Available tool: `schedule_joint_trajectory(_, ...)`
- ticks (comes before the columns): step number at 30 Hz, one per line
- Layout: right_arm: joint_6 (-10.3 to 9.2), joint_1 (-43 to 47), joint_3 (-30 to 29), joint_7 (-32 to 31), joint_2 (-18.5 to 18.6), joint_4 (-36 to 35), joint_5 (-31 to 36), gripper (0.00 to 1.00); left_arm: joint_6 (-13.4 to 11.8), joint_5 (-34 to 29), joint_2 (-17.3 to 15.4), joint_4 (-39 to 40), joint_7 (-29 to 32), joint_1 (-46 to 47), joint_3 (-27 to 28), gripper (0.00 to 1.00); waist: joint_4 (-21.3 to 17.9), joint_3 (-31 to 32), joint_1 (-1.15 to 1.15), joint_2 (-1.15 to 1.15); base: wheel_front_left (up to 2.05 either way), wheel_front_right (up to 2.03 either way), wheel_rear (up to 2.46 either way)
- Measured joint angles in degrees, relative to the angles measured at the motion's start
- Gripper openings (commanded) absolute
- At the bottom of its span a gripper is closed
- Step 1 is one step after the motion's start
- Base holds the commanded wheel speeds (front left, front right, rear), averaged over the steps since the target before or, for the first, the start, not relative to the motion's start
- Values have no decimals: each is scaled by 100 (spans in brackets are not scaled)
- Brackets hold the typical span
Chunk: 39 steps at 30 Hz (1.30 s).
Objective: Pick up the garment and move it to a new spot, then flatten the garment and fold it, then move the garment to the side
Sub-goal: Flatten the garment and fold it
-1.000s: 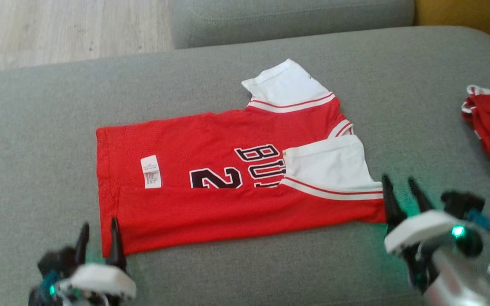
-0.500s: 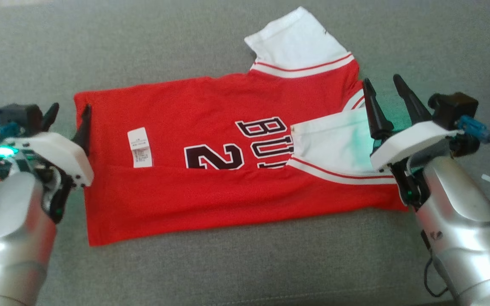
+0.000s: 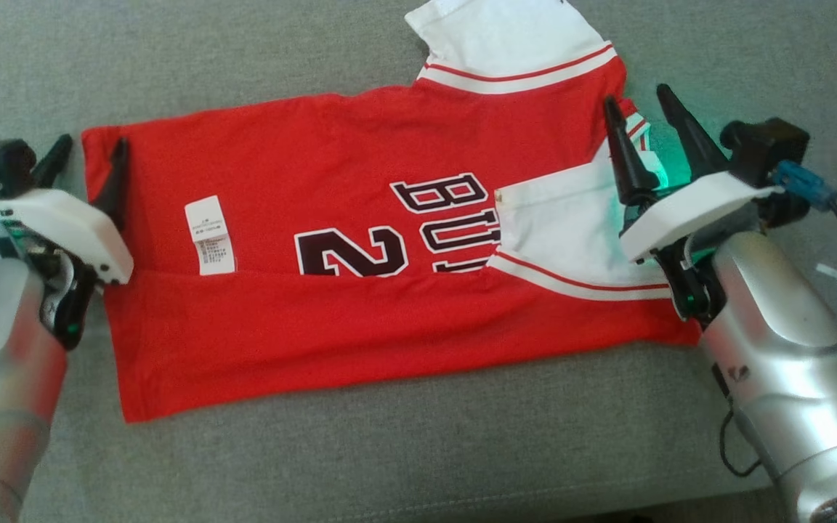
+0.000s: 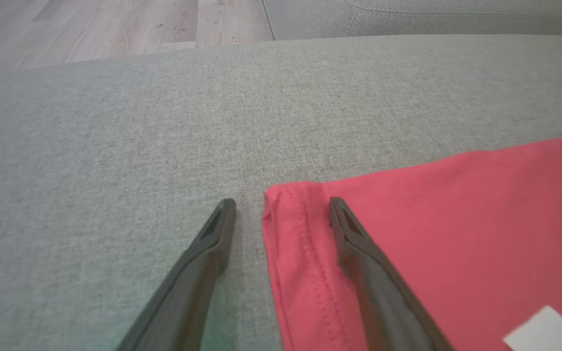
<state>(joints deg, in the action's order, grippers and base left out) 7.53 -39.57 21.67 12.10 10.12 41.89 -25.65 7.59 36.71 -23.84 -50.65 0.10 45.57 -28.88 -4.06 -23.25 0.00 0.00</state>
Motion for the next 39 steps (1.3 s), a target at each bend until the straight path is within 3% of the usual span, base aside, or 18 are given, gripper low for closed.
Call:
schedule_joint_trajectory(1,0,-40,51,-7,15,2,-9,100,0,14,-3,-27,-21,53,-86,100,4,-27,0,0,0,0,0)
schedule_joint_trajectory(2,0,-98,98,-35,46,18,-9,100,0,36,-2,-36,-23,109,-145,69,14,-53,0,0,0,0,0)
schedule_joint_trajectory(3,0,-174,130,-74,97,29,-12,100,0,81,-2,-44,-31,159,-211,9,30,-77,0,0,0,0,0)
schedule_joint_trajectory(4,0,-272,141,-99,155,52,-26,100,0,118,-2,-42,-56,203,-296,0,52,-95,0,0,0,0,0)
schedule_joint_trajectory(13,0,-1596,245,-1009,530,703,-193,100,0,465,141,158,-354,514,-1024,0,460,-279,0,0,0,0,0)
schedule_joint_trajectory(20,0,-2369,524,-1906,754,1571,-256,100,0,520,570,301,-925,940,-1608,0,1050,-447,0,0,0,0,0)
schedule_joint_trajectory(27,0,-2982,739,-2263,914,2208,-182,100,0,799,813,269,-1140,1215,-2198,0,1617,-654,0,0,0,0,0)
schedule_joint_trajectory(33,0,-3367,842,-2375,981,2599,-74,100,0,1096,870,191,-1287,1388,-2576,0,1831,-825,0,0,0,0,0)
schedule_joint_trajectory(34,0,-3401,879,-2381,985,2636,-46,85,0,1143,870,166,-1290,1413,-2642,0,1841,-832,0,0,0,0,0)
schedule_joint_trajectory(35,0,-3412,923,-2382,984,2653,-35,39,0,1193,869,151,-1318,1424,-2684,0,1842,-833,0,0,0,0,0)
schedule_joint_trajectory(36,0,-3412,939,-2381,980,2657,-37,0,0,1250,870,148,-1337,1427,-2700,0,1838,-836,-1,0,0,0,0)
schedule_joint_trajectory(39,0,-3484,939,-2319,955,2740,-38,0,0,1377,839,82,-1386,1445,-2769,0,1787,-860,0,0,0,0,0)
